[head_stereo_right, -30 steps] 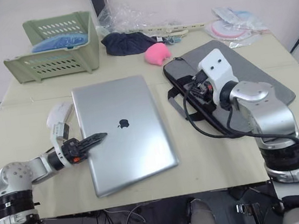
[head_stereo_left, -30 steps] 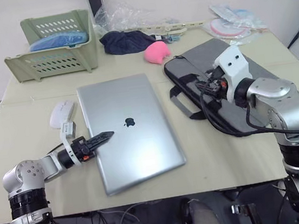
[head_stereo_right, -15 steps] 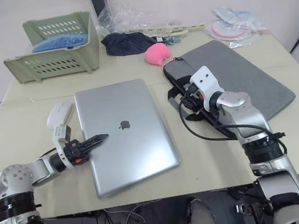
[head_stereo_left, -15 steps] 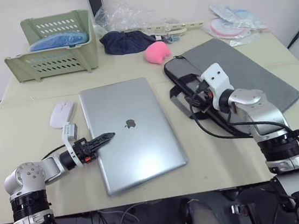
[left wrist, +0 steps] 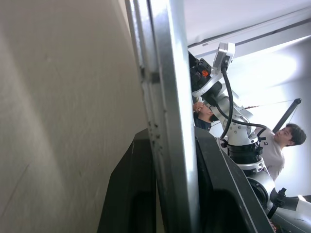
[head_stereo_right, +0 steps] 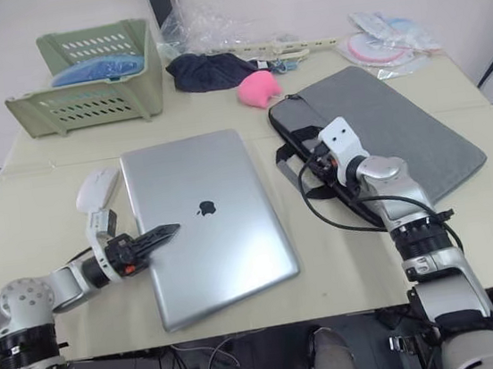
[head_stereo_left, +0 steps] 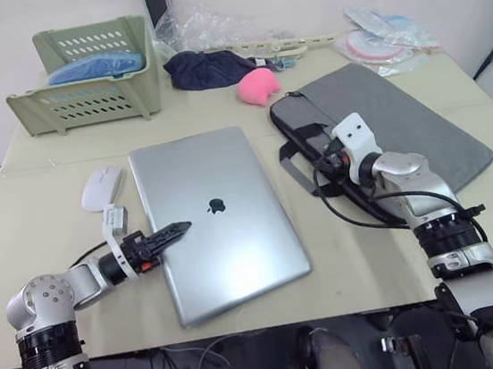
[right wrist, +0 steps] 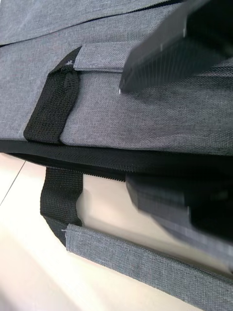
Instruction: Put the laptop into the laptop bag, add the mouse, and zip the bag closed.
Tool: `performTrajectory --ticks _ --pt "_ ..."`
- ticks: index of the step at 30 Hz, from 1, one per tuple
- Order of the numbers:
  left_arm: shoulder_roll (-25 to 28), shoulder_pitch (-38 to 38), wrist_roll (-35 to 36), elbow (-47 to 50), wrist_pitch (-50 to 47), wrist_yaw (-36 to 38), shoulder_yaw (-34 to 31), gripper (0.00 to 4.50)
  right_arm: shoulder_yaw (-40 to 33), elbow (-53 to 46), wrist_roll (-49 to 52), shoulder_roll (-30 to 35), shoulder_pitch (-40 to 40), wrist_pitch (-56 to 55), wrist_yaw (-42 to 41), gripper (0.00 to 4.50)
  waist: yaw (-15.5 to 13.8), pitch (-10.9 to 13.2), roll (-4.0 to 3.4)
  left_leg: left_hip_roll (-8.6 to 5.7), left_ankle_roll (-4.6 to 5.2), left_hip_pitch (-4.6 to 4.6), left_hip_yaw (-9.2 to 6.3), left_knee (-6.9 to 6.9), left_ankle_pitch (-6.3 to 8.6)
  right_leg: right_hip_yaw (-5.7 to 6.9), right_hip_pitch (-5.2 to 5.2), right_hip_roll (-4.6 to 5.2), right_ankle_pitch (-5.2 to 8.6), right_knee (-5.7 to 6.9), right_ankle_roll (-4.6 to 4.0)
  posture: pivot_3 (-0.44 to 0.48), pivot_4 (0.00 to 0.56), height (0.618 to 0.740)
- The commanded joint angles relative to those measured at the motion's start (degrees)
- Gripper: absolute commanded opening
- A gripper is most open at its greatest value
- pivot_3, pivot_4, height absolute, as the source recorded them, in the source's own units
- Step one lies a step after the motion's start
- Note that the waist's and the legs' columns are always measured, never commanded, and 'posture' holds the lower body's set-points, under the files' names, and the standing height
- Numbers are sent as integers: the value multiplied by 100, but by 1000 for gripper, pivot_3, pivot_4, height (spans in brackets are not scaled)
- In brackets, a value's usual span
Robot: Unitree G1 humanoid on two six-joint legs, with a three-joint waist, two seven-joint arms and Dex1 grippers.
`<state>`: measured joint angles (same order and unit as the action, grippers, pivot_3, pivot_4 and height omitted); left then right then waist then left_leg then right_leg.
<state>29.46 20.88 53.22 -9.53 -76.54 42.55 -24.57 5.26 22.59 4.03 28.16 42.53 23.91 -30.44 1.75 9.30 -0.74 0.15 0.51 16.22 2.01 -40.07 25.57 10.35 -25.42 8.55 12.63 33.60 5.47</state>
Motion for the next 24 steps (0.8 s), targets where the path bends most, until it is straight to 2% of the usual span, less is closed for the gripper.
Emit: performTrajectory --ticks 1,2,4,11,14,21,24 --pt "40 -84 -111 335 86 -209 193 390 -199 -302 64 16 82 49 -44 1012 -5 0 0 0 0 0 0 0 0 0 0 0 0 0 0 0 150 740" --pt "42 -81 -110 326 98 -210 208 390 -206 -341 69 17 73 74 -47 803 -7 0 0 0 0 0 0 0 0 0 0 0 0 0 0 0 150 740" --pt "37 -70 -113 289 131 -214 240 390 -222 -380 66 22 45 93 -47 74 -5 0 0 0 0 1 -1 0 0 0 0 0 0 0 0 0 150 740" --pt "15 -18 -116 218 203 -217 321 390 -264 -329 26 25 -22 62 -22 74 -8 0 0 0 0 1 0 0 0 0 0 0 0 0 0 0 150 740" --pt "-11 -12 -132 190 248 -217 356 390 -293 -647 106 30 -68 286 -53 74 -11 0 0 0 0 1 0 0 0 0 0 0 0 0 0 0 150 740" --pt "-199 177 -60 281 248 -345 418 390 -594 -1983 580 231 245 2028 -86 74 -22 2 -3 -1 0 5 -3 -2 0 0 0 0 0 -3 0 0 150 740" --pt "-283 245 -61 301 270 -337 536 390 -675 -2201 714 330 517 2644 -26 74 -21 2 -4 -1 0 6 -3 -2 0 0 0 0 -1 -5 1 0 150 740"
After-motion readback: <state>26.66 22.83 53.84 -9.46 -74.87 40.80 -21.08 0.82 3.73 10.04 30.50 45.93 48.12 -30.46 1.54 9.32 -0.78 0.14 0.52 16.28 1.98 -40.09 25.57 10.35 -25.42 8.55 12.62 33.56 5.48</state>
